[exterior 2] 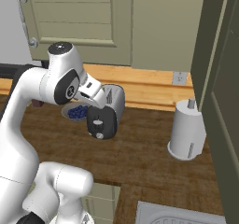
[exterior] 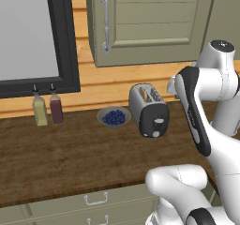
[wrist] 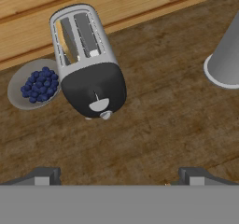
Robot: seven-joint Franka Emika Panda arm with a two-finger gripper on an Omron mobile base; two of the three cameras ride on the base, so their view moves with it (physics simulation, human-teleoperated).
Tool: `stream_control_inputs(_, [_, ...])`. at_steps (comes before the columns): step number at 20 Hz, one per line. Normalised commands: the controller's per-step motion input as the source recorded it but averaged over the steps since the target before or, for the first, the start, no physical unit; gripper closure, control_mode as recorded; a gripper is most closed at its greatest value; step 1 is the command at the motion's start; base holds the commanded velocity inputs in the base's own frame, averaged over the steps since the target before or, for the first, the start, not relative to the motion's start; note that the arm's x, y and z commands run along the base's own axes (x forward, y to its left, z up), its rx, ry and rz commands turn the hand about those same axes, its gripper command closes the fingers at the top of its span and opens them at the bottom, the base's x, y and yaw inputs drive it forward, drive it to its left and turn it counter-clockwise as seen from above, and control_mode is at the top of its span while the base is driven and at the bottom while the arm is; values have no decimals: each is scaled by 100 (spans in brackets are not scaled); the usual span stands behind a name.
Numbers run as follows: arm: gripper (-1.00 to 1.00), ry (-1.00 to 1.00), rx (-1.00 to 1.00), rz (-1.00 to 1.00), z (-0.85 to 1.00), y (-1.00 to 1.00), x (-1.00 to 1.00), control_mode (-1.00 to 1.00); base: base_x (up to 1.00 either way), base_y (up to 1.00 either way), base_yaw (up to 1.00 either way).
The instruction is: Start the toaster. Once the lever pops up, take the bread to the plate on the dining counter.
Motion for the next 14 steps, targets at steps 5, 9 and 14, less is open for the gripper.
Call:
stream_control_inputs(5, [-100,0,0,0,0,0,0,-100,0,0,0])
stream_control_inputs(9, [-100,0,0,0,0,0,0,-100,0,0,0])
stream_control_inputs(14, [-100,0,0,0,0,0,0,-100,0,0,0])
